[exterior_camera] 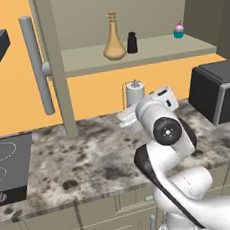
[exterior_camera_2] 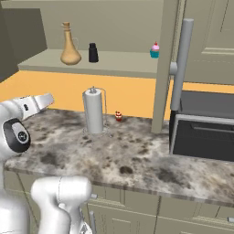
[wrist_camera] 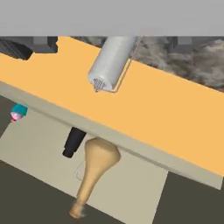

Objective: Pick the shaker and oil and vinegar bottle from the counter and place them in the cabinet.

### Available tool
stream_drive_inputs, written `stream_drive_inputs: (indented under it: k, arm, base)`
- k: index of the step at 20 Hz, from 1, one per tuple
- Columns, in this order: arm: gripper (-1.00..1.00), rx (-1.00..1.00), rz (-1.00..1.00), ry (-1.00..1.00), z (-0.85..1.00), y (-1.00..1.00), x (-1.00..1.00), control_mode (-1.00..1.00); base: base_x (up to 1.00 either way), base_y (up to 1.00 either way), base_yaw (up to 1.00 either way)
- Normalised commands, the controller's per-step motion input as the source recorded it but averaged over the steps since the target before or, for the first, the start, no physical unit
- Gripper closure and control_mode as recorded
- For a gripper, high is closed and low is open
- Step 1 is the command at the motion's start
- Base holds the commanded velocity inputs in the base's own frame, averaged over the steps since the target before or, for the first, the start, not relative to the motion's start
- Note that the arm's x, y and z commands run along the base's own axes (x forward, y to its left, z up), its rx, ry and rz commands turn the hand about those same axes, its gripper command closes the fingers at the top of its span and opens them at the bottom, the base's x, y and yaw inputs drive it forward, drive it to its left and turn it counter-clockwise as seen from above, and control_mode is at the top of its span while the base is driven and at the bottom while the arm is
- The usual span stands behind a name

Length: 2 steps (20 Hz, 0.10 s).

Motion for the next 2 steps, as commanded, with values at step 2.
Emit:
stream_drive_inputs:
  k: [2]
  arm:
    - [-1.00,0.08,0.00,-0.12,0.33,-0.08,-0.51,-1.00]
  base:
    - [0.00,0.00,0.00]
